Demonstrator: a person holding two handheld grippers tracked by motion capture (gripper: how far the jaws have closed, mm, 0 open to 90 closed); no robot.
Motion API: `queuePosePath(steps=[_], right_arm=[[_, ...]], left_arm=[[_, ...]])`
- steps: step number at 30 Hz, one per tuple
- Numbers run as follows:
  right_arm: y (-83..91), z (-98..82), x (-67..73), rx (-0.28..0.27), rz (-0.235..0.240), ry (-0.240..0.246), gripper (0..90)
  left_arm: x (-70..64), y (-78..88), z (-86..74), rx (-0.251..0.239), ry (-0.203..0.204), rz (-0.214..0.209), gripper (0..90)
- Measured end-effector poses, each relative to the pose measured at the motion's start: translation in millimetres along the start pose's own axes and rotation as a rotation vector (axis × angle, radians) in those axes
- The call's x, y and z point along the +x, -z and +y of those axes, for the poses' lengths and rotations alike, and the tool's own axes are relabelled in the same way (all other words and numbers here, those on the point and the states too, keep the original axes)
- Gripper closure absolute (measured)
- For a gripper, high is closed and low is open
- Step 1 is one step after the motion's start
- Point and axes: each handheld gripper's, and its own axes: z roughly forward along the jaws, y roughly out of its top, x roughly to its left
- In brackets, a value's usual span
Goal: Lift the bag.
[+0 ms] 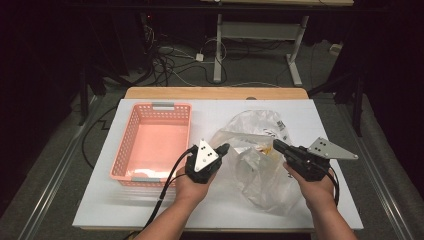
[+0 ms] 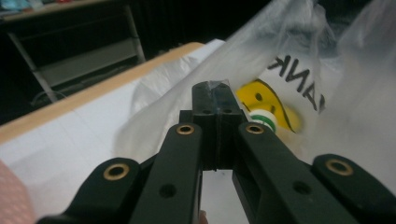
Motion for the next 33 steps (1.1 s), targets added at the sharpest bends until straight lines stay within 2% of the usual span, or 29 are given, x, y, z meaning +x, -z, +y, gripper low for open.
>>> queuePosePath(steps=[1,5,10,15,21,22,26,29,33], right_arm=[[-0.6,2.2,-0.2,-0.007,-0.002,-0.002,90.0],[-3.0,12.2,-0.4,-0.040,-0.004,-0.001,90.0],[-10.9,24.5,-3.0,-0.055,-0.020,0.004,90.0],[-17.5,36.1,-6.5,-0.071,-0.030,0.006,90.0],[-19.9,45.1,-6.4,-0.092,-0.037,-0.003,90.0],[-20.1,46.2,-6.8,-0.095,-0.037,0.008,90.0],[-23.8,51.2,-6.1,-0.108,-0.042,-0.002,90.0],[-28.6,55.8,-4.4,-0.115,-0.037,0.001,90.0],[-37.8,65.0,2.1,-0.121,-0.013,0.014,90.0]], left_arm=[[1.4,1.2,3.0,-0.008,0.004,0.005,88.5],[5.1,5.5,20.3,-0.043,-0.027,0.040,88.5],[8.5,5.0,43.7,-0.070,-0.028,0.050,88.6],[11.0,9.4,69.4,-0.119,-0.049,0.066,88.6],[18.2,13.6,91.7,-0.153,-0.061,0.087,88.6],[19.5,13.7,94.6,-0.159,-0.062,0.091,88.6],[22.3,10.9,107.1,-0.192,-0.046,0.092,88.6],[21.2,8.6,121.3,-0.218,-0.039,0.077,88.6],[9.3,6.8,141.9,-0.253,-0.070,0.045,88.6]])
